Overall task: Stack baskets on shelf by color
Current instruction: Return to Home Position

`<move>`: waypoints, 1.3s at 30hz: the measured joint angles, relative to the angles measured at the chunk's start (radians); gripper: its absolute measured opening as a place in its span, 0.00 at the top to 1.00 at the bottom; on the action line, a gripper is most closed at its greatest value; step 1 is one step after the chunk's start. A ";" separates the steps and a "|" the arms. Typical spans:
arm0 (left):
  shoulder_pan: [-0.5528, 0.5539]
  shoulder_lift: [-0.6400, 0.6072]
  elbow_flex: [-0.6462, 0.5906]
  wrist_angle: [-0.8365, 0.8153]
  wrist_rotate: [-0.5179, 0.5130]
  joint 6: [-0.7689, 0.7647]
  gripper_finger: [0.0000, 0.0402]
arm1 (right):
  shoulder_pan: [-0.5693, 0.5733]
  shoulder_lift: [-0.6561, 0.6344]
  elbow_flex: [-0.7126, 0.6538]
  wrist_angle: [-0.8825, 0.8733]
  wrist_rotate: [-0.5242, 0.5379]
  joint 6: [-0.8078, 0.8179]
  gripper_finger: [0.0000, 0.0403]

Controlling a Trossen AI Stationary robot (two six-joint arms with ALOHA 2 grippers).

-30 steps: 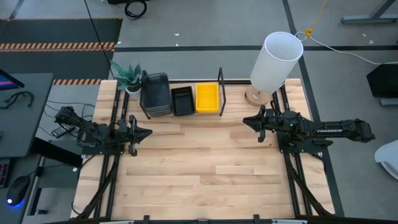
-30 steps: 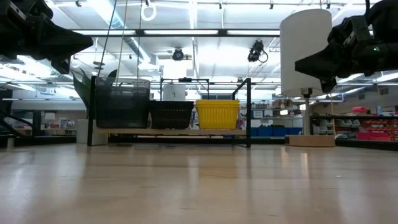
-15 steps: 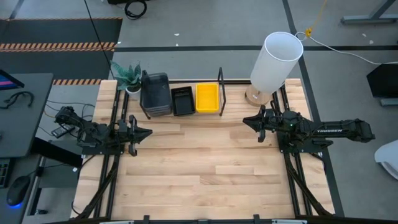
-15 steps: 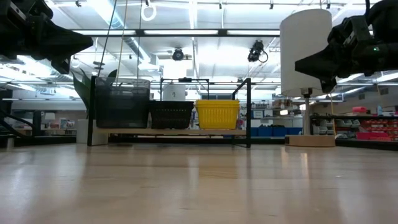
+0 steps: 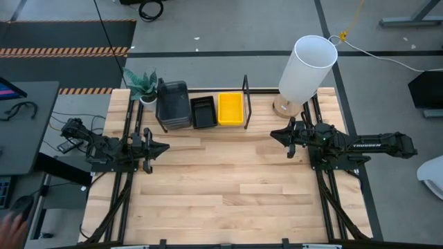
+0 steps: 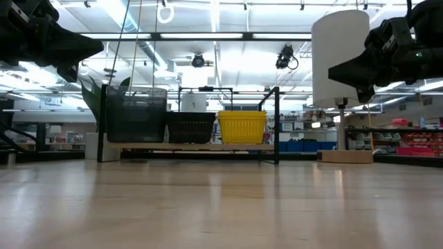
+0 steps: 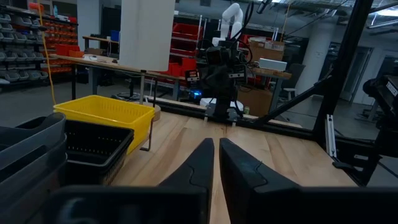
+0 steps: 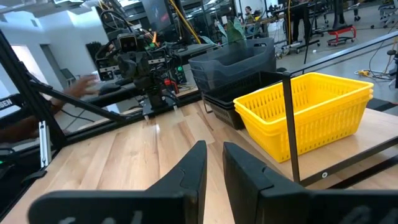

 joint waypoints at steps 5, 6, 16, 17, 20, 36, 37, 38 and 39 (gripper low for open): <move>0.000 0.000 0.000 0.000 0.000 0.000 0.91 | 0.000 0.000 0.000 0.000 0.000 0.000 0.86; 0.000 0.000 0.000 0.000 0.000 0.000 0.92 | 0.000 0.000 0.000 0.000 0.000 0.000 0.86; 0.000 0.000 0.000 0.000 0.000 0.000 0.93 | 0.000 0.000 0.000 0.000 0.000 0.000 0.86; 0.000 0.000 0.000 0.000 0.000 0.000 0.93 | 0.000 0.000 0.000 0.000 0.000 0.000 0.86; 0.000 0.000 0.000 0.000 0.000 0.000 0.91 | 0.000 0.000 0.000 0.000 0.000 0.000 0.86; 0.000 0.000 0.000 0.000 0.000 0.000 0.92 | 0.000 0.000 0.000 0.000 0.000 0.000 0.86; 0.000 0.000 0.000 0.000 0.000 0.000 0.92 | 0.000 0.000 0.000 0.000 0.000 0.000 0.86; 0.000 0.000 0.000 0.000 0.000 0.000 0.92 | 0.000 0.000 0.000 0.000 0.000 0.000 0.86; 0.000 0.000 0.000 0.000 0.000 0.000 0.91 | 0.000 0.000 0.000 0.000 0.000 0.000 0.86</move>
